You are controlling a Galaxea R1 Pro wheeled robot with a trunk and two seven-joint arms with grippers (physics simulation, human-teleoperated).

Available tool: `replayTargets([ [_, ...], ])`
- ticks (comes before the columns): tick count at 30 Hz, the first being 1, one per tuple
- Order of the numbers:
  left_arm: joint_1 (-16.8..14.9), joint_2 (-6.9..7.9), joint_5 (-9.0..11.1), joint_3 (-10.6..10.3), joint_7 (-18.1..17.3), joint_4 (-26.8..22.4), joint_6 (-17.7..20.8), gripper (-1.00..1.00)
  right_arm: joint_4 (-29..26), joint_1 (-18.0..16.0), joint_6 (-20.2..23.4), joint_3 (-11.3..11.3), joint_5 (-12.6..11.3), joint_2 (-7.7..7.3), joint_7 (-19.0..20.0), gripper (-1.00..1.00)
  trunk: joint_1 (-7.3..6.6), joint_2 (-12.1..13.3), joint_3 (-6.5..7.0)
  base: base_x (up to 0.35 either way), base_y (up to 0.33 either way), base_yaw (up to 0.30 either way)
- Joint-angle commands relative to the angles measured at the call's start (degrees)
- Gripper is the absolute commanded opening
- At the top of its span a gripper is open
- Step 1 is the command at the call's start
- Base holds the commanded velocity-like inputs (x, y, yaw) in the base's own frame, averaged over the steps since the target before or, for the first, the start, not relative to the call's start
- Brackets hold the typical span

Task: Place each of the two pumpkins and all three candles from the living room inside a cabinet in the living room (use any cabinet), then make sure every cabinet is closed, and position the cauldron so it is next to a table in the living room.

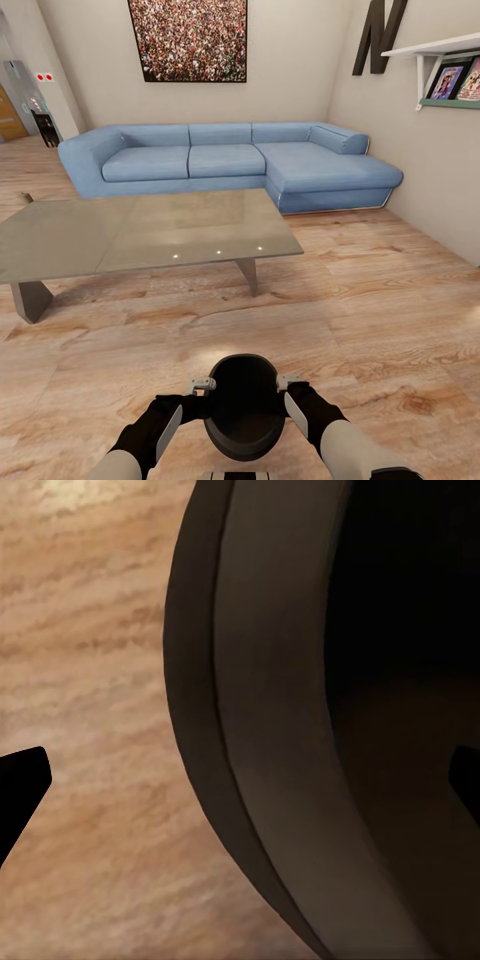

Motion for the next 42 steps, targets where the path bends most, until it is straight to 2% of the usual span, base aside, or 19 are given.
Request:
replayTargets([
  [1,0.0,0.02,0.2,-0.1,0.0,-0.1,0.3,1.0,-0.1,0.0,0.3,0.2,-0.2,0.01,-0.1,-1.0,-0.01,0.0,-0.05,0.0,0.0,0.0],
  [8,0.0,-0.06,0.3,-0.1,-0.2,-0.1,0.3,1.0,-0.1,0.0,0.3,0.2,-0.2,0.03,-0.1,-1.0,-0.01,0.0,-0.05,0.0,0.0,0.0],
  [9,0.0,-0.11,0.3,-0.1,-0.1,0.3,0.3,-1.0,-0.1,0.0,0.3,0.2,-0.2,0.04,-0.1,-1.0,-0.01,0.0,-0.05,0.0,0.0,0.0],
  [42,0.0,-0.11,0.3,-0.1,-0.2,-0.2,0.3,-1.0,-0.1,0.0,0.3,0.2,0.0,0.02,-0.1,-1.0,-0.01,0.0,-0.05,0.0,0.0,0.0],
])
